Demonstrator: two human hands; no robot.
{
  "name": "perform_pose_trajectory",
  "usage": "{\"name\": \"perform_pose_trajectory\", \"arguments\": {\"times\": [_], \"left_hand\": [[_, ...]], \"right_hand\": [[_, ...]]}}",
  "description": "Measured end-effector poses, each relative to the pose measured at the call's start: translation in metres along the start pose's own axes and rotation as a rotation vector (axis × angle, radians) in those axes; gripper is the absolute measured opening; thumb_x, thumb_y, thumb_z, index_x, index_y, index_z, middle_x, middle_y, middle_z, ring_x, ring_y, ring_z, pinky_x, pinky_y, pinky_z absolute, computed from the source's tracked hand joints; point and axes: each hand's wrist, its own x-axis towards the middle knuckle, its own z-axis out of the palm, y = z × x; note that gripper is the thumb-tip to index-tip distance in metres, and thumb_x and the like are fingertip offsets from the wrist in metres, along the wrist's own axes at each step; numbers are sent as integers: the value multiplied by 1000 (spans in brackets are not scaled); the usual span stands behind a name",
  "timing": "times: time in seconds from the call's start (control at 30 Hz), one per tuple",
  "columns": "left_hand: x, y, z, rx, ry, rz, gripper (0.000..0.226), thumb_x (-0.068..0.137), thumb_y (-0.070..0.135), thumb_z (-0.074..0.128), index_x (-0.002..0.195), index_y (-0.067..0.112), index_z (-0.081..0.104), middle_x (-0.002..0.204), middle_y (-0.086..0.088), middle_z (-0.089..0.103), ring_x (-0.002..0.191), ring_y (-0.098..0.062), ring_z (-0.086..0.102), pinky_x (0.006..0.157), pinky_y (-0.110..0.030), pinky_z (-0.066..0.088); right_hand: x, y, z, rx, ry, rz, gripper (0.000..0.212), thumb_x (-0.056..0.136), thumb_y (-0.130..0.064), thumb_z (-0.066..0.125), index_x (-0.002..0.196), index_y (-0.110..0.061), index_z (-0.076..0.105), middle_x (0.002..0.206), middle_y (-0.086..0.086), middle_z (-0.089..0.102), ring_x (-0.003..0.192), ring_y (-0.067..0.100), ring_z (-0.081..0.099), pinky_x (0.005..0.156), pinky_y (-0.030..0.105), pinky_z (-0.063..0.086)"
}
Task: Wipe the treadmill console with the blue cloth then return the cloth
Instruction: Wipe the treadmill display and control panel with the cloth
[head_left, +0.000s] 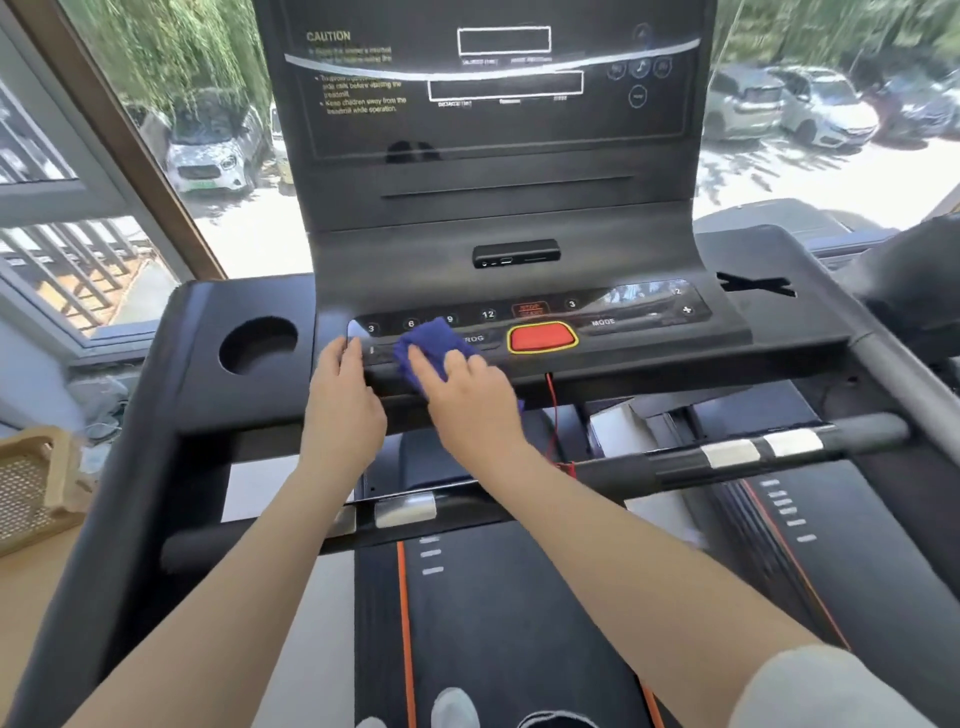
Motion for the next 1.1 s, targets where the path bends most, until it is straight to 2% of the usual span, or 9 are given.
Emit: {"name": "perform_pose_trajectory", "arguments": {"times": [0.17,0.27,0.4,0.5,0.67,0.8,0.87,1.0,1.1], "left_hand": [[-10,9,7,24,-9,-71,54,87,-3,44,138,-4,29,149,-17,23,138,-29,21,113,-35,19],[-18,12,14,29,-26,-74,56,89,3,46,140,-3,26,151,-16,17,140,-28,16,112,-35,18],[-28,15,19,83,-41,-45,53,91,5,43,142,1,26,153,-14,12,142,-25,7,112,-36,18],[-30,18,23,128,-14,8,51,90,4,46,139,2,34,153,-17,15,141,-27,13,111,-38,22],[-19,32,37,153,-20,182,49,73,-8,57,121,0,58,135,-34,40,117,-49,46,97,-50,39],[-13,38,43,280,-69,243,46,67,3,52,111,3,65,118,-31,56,103,-51,55,86,-57,46],[-12,36,43,347,-74,281,49,70,-1,59,119,6,61,124,-29,54,111,-50,51,90,-56,44],[-16,32,38,459,-132,263,59,89,13,47,144,21,27,153,-10,20,140,-31,17,111,-45,18],[-22,32,39,490,-178,265,66,90,15,43,147,22,11,156,-8,4,142,-29,5,113,-41,14]], "right_hand": [[-9,33,-5,-7,36,-96,62,58,-18,72,119,-25,64,73,3,59,56,23,54,47,25,36],[-19,71,-3,-29,51,11,63,56,-14,77,117,-21,66,71,6,57,53,26,51,45,25,33],[-32,88,-3,1,-15,319,75,47,-4,82,120,-12,64,72,13,58,49,28,51,43,26,37],[-28,63,-5,72,-45,348,75,47,0,77,120,-10,63,75,15,58,53,30,53,44,27,39],[-36,86,-8,5,11,46,65,58,-6,54,121,-23,63,76,10,57,56,28,52,46,27,34],[-50,152,-3,42,-12,294,54,64,-12,53,115,-21,66,73,16,54,53,33,53,45,30,37],[-56,187,-7,35,-71,449,50,73,-8,54,121,-20,62,80,21,55,60,39,55,50,38,43],[-45,210,-15,60,-251,755,52,93,-16,44,143,-26,35,122,21,47,100,40,51,81,43,40],[-36,182,-18,100,-282,778,56,93,-14,42,147,-21,25,129,18,41,106,37,49,86,41,40]]}}
